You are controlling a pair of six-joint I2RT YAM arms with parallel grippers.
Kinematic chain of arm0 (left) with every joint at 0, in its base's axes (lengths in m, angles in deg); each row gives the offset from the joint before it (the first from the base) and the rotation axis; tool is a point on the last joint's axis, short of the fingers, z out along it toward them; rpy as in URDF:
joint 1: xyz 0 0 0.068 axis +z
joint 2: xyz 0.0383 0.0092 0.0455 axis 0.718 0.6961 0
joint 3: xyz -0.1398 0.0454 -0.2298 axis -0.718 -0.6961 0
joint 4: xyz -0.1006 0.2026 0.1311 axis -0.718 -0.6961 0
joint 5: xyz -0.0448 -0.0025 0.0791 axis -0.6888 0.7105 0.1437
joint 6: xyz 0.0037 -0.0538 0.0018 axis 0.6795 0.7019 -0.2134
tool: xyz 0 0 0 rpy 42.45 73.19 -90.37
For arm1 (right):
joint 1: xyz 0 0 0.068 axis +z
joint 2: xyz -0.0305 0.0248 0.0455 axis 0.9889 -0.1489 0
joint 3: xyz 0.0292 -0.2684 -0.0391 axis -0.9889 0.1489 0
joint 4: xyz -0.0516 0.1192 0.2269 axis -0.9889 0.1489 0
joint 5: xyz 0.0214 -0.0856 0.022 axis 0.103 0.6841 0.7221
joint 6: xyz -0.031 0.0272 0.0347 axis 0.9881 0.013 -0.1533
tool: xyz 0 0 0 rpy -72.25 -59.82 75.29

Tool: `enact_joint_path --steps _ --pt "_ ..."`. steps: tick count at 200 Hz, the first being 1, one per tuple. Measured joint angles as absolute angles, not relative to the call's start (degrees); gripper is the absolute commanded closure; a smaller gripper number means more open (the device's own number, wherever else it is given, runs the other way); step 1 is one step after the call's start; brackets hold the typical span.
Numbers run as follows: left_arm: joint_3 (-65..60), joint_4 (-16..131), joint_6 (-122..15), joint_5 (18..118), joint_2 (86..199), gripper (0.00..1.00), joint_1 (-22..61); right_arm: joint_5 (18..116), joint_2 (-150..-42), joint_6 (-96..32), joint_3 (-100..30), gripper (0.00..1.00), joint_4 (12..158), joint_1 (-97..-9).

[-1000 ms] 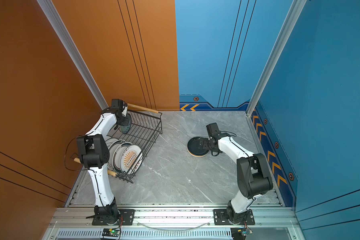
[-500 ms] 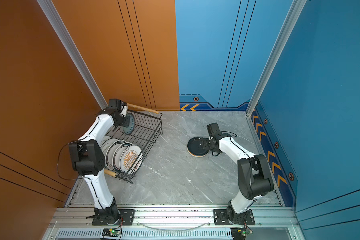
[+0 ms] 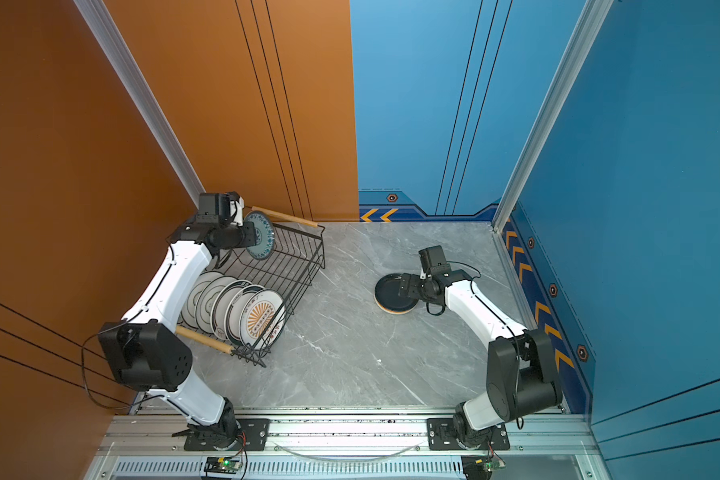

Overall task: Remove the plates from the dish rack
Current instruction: 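Lift the blue-floral plate out of the rack toward the right gripper, then grasp the blue-floral plate rim with the right gripper while the left holds it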

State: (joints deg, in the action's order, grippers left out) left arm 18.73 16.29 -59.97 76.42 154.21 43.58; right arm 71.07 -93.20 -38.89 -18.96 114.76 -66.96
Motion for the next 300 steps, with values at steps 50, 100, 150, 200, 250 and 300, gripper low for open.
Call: enact_joint_path --steps 50,100,150,200,250,300 --pt "8.5 19.4 -44.5 70.9 143.2 1.00 33.1 66.1 -84.5 -42.3 -16.0 0.00 113.7 -69.6" --pt "1.0 26.6 -34.2 73.5 135.3 1.00 16.3 53.5 -75.6 -47.7 -11.5 0.00 108.1 -71.2" --pt "-11.8 41.0 -23.4 75.4 136.0 1.00 8.1 41.5 -70.6 -55.3 -7.2 0.00 99.3 -70.4" --pt "-13.0 50.4 -18.4 75.8 136.7 1.00 5.2 37.3 -68.6 -60.6 -3.8 0.07 92.4 -67.2" --pt "-15.0 55.1 -16.2 75.8 136.8 1.00 5.2 35.7 -70.4 -64.8 -1.8 0.14 85.8 -65.5" --pt "-18.2 60.2 -13.1 73.9 138.6 1.00 4.8 35.4 -75.7 -66.9 -1.8 0.23 80.1 -64.6"
